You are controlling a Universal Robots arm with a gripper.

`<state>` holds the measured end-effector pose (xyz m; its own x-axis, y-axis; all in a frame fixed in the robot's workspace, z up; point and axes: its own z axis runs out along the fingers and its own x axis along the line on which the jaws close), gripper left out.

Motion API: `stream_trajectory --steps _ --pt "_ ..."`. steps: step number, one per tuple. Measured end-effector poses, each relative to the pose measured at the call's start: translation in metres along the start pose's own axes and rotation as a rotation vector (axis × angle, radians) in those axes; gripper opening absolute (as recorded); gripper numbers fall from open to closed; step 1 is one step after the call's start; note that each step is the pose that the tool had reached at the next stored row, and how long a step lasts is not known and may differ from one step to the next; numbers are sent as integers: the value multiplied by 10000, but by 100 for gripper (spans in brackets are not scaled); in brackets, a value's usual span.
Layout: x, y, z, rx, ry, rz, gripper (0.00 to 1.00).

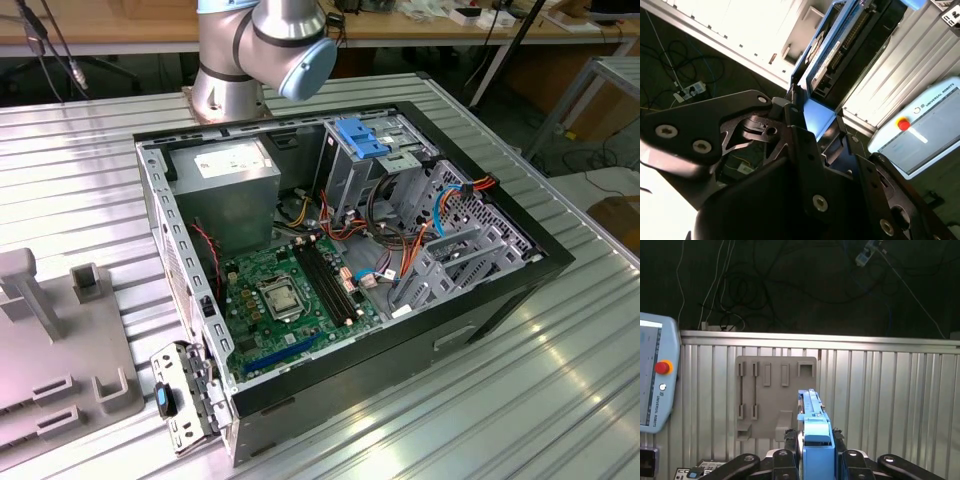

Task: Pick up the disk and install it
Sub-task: 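Pick up the disk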

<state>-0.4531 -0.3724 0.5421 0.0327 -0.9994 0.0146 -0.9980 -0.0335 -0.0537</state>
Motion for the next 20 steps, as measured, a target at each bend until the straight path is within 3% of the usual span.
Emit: stream_trajectory --steps 20 --pt "13 -301 20 -1 0 0 37"
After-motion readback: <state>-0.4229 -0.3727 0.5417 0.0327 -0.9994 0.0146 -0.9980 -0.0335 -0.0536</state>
